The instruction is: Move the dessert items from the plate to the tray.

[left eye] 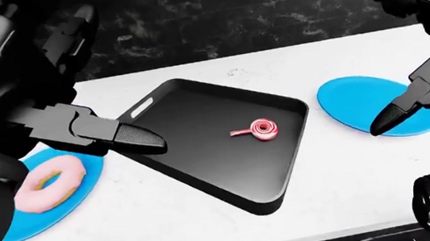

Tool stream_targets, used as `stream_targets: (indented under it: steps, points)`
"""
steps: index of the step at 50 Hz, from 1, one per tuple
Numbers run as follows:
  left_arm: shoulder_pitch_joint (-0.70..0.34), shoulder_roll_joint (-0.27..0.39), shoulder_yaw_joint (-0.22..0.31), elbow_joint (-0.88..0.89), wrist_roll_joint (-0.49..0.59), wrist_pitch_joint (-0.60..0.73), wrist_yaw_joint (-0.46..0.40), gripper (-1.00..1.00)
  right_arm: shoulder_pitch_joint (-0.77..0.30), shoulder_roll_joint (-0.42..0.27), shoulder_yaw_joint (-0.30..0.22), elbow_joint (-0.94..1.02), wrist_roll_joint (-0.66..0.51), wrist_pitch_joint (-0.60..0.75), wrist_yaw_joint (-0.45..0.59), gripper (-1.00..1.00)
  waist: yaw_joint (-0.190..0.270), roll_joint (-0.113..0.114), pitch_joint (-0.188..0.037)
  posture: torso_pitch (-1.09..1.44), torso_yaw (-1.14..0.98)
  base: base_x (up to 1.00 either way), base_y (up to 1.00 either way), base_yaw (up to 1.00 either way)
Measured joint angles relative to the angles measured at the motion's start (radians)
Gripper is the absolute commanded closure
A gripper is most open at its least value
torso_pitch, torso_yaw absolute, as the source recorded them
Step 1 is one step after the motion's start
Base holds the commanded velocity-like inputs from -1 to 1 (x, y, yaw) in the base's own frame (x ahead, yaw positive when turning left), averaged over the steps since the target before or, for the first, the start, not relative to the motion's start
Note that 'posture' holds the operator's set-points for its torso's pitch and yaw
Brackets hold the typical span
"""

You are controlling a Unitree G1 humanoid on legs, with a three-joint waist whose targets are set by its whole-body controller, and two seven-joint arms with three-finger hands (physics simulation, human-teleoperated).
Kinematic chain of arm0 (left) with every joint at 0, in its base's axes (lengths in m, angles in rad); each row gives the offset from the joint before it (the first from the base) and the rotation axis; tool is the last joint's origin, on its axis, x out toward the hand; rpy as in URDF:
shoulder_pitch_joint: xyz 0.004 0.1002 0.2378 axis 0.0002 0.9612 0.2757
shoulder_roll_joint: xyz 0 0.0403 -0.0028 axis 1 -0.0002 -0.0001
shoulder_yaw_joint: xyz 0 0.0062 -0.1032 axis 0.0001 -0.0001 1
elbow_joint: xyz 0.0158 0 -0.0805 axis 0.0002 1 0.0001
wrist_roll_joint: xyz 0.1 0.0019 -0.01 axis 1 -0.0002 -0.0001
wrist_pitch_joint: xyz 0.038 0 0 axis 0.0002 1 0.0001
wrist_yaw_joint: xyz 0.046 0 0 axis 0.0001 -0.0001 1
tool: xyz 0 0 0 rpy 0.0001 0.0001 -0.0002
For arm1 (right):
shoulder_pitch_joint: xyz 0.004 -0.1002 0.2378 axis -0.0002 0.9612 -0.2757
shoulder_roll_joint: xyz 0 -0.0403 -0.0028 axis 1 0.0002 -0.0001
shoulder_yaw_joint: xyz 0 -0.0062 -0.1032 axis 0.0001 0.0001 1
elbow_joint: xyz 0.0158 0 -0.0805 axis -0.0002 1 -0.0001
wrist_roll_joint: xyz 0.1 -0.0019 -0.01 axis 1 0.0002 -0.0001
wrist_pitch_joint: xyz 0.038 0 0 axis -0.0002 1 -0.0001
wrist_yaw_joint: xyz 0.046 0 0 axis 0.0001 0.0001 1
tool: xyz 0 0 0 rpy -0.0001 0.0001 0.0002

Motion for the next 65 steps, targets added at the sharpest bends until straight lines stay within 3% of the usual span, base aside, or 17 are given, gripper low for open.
stream_targets:
  steps: [10, 18, 27, 39, 46, 53, 65]
  points:
    - [0.006, -0.031, -0.004, -0.014, 0.029, 0.020, -0.009, -1.00, -0.003, 0.039, 0.015, 0.022, -0.011, -0.010, -0.010, -1.00, 0.017, 0.000, -0.065, -0.32, 0.13, 0.00, 0.00, 0.00]
    - [0.024, -0.060, 0.000, -0.030, 0.057, 0.041, -0.024, -1.00, -0.045, 0.092, 0.059, 0.059, -0.031, -0.012, -0.023, -1.00, 0.035, 0.003, -0.125, -0.38, 0.13, 0.00, 0.00, 0.00]
    - [0.053, -0.112, -0.005, -0.046, 0.153, 0.066, -0.072, -1.00, -0.035, 0.136, 0.063, 0.069, -0.057, -0.036, -0.024, -1.00, 0.061, 0.002, -0.179, -0.41, 0.15, 0.00, 0.00, 0.00]
    - [0.093, -0.205, 0.000, -0.071, 0.316, 0.118, -0.175, -1.00, -0.004, 0.151, 0.047, 0.062, -0.063, -0.066, -0.024, -1.00, 0.118, 0.000, -0.195, -0.41, 0.21, 0.00, 0.00, 0.00]
    - [0.133, -0.235, 0.027, -0.088, 0.407, 0.142, -0.246, -1.00, -0.029, 0.161, 0.065, 0.068, -0.063, -0.063, -0.026, -1.00, 0.159, 0.001, -0.201, -0.41, 0.24, 0.00, 0.00, 0.00]
    - [0.197, -0.257, 0.076, -0.105, 0.500, 0.144, -0.337, -1.00, -0.058, 0.216, 0.106, 0.098, -0.094, -0.081, -0.032, -1.00, 0.199, 0.003, -0.204, -0.41, 0.28, 0.00, 0.00, 0.00]
    - [0.228, -0.285, 0.117, -0.118, 0.624, 0.159, -0.449, -1.00, -0.047, 0.300, 0.126, 0.103, -0.124, -0.131, -0.036, -1.00, 0.264, 0.009, -0.205, -0.41, 0.34, 0.00, 0.00, 0.00]
